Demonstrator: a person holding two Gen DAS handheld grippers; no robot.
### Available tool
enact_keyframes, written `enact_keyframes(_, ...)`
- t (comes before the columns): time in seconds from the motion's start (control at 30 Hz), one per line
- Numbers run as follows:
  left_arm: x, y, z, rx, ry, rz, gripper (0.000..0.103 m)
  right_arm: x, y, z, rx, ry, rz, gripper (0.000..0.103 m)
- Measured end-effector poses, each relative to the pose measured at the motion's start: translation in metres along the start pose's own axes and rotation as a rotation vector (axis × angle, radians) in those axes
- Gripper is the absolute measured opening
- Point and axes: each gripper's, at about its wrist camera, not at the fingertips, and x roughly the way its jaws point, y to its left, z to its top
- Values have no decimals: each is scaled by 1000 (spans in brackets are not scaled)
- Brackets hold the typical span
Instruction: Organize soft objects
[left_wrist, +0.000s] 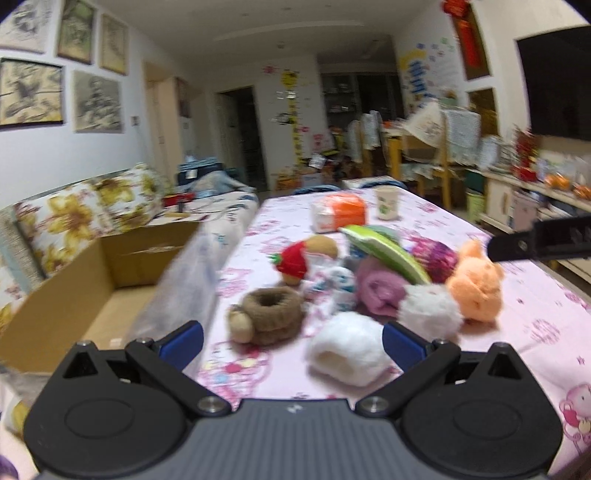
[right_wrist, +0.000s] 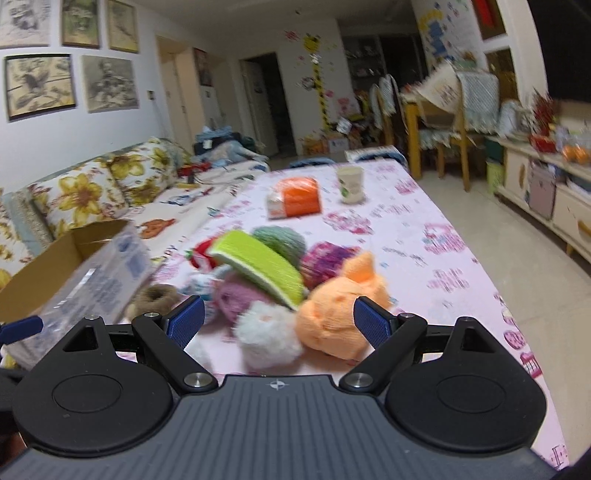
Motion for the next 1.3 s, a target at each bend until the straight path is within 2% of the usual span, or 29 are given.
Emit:
enact_keyframes(0.17, 24, -17, -4, 59, 14, -79, 102, 16, -15, -3, 71, 57, -25, 103)
enact_keyframes(0.4, 56, -22, -8, 60, 55, -124, 100, 31, -12, -6, 91, 103, -48, 103)
enact_keyframes(0.63, 84, -25, -8, 73, 110, -163, 93, 46, -15, -5, 134, 149, -60, 103)
enact_keyframes(0.7, 90, -26, -8, 81, 129, -177, 89, 48, -19, -4, 151, 158, -60, 103)
enact_keyframes(0.77, 96, -26, -8, 81, 153, -183, 79, 51, -22, -3, 167, 173, -57, 103)
enact_keyframes(0.83, 100, -25, -7, 73, 163, -189, 76, 52, -23, -1, 181, 184, -56, 103)
enact_keyframes(1.07, 104, -26, -1, 56, 136, -192, 51, 54, -20, -1, 191, 204, -73, 103)
enact_keyframes(1.17, 104, -25, 4, 35, 129, -213, 42, 58, -27, -1, 253, 226, -66, 103)
enact_keyframes(1.3, 102, -24, 8, -3, 129, -259, 35, 59, -30, -3, 320, 239, -40, 93)
